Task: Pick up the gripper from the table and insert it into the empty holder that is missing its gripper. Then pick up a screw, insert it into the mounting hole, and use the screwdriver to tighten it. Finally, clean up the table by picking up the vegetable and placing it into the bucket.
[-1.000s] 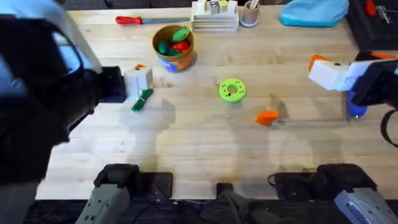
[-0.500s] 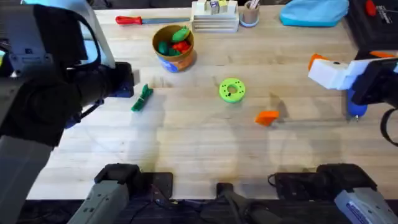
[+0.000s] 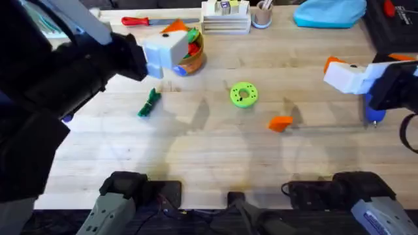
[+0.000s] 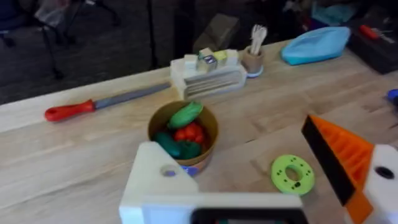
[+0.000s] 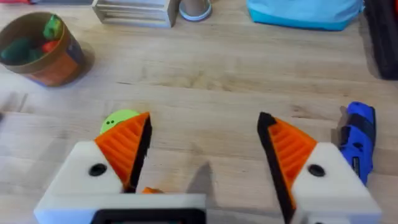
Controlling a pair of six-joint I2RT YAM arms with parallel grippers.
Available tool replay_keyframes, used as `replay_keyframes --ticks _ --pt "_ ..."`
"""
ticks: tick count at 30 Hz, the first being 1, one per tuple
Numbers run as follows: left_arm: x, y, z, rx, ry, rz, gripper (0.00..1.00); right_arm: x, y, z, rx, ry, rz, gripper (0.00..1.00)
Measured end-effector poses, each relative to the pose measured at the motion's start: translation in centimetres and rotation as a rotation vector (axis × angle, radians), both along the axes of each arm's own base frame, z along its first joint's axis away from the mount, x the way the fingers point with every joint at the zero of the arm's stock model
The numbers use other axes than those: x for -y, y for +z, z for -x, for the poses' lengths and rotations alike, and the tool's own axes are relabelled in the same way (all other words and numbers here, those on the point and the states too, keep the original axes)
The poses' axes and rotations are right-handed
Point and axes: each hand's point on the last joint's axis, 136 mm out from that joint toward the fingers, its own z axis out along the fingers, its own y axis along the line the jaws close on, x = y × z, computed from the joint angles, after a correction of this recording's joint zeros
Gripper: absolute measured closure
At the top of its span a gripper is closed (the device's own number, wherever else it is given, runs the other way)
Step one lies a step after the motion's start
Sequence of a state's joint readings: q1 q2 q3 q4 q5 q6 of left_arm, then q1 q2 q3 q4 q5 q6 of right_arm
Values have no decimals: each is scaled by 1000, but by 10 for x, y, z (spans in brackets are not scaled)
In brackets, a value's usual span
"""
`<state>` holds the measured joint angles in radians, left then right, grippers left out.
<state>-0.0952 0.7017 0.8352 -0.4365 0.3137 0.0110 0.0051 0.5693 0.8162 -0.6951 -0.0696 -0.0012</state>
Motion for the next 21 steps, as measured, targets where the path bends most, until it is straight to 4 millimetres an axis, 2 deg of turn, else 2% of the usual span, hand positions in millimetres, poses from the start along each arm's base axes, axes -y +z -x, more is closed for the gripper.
replay_keyframes --ticks 2,7,11,17,21 --pt "7 2 3 1 -43 14 9 0 0 0 0 0 0 9" --pt "17 -10 13 -68 -103 43 9 0 0 0 0 0 0 10" --pt "21 -6 14 -59 -125 59 9 0 0 0 0 0 0 10" --pt "39 20 9 128 -204 70 9 0 0 0 0 0 0 10" --pt "54 1 23 239 -274 72 9 0 0 0 0 0 0 10"
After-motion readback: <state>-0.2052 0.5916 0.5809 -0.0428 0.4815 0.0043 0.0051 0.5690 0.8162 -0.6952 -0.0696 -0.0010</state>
